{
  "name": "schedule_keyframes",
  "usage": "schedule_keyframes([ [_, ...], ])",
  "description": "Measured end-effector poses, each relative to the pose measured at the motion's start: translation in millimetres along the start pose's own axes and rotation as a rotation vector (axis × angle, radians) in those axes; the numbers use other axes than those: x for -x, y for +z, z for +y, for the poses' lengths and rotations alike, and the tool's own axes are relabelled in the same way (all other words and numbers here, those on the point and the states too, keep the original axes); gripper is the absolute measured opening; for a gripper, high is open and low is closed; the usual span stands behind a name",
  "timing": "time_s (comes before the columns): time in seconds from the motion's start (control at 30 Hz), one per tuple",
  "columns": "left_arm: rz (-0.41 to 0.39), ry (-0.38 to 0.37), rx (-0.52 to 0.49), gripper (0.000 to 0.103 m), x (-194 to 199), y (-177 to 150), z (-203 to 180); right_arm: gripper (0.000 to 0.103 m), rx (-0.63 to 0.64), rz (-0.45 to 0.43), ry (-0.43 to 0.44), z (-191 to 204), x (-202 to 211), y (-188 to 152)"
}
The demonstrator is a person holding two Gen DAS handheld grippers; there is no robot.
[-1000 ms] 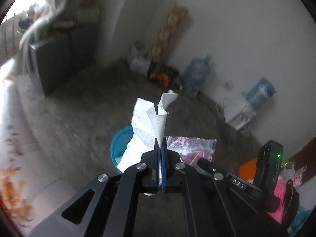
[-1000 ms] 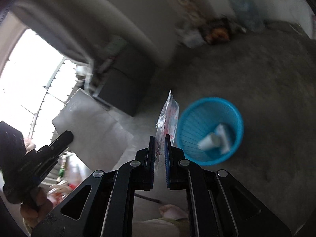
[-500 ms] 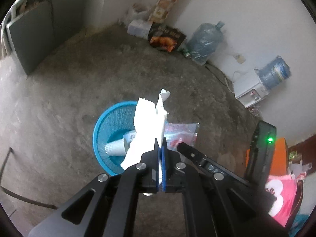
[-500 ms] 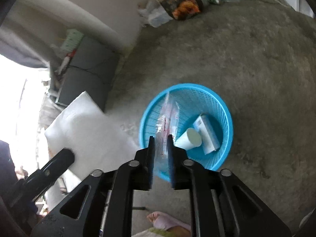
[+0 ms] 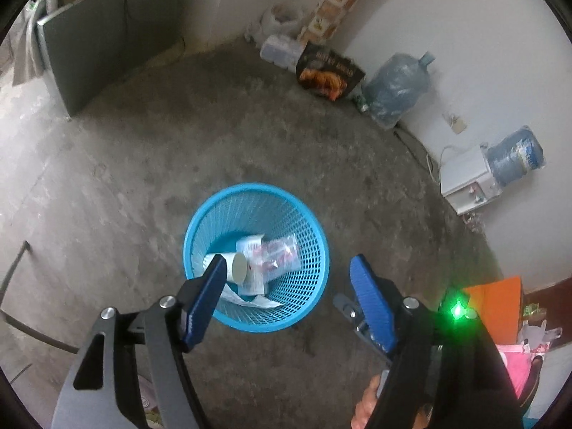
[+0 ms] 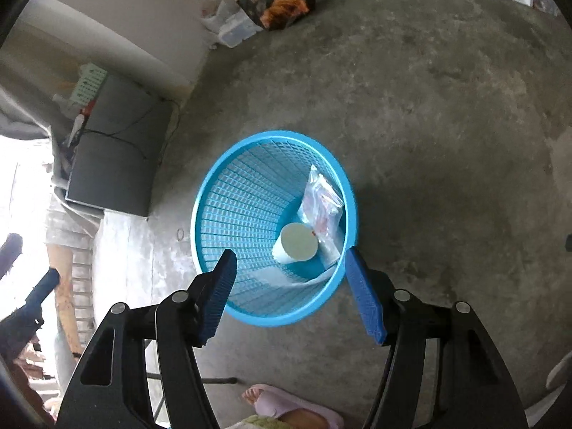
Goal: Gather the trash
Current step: 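Carry tissue and packet over the blue wastebasket while both tools open to release them, then return both tools from the wastebasket to the table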
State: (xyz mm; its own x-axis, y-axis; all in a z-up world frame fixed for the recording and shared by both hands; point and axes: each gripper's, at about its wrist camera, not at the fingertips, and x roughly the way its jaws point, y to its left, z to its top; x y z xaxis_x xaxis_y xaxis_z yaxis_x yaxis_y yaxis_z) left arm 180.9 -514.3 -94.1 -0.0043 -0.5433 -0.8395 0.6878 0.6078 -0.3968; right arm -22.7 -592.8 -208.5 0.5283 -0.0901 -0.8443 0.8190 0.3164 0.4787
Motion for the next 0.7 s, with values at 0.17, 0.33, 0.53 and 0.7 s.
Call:
schedule_keyframes([
  [0.17,-0.095,0.001,-0.009,0.075,58,-4,-8,0.06,0.069,-0.014,0.036,8,21,-7],
  [0.33,-0.174,-0.008,-0.018,0.081,120,-20,-9,0.06,0.127,0.002,0.095,17,40,-23],
  [0.53,-0.24,-0.017,-0.031,0.086,190,-60,1,0.06,0.13,0.041,0.244,28,68,-40],
  [0.7,-0.252,-0.019,-0.006,0.087,244,-111,30,0.063,0.181,0.076,0.374,51,97,-57],
])
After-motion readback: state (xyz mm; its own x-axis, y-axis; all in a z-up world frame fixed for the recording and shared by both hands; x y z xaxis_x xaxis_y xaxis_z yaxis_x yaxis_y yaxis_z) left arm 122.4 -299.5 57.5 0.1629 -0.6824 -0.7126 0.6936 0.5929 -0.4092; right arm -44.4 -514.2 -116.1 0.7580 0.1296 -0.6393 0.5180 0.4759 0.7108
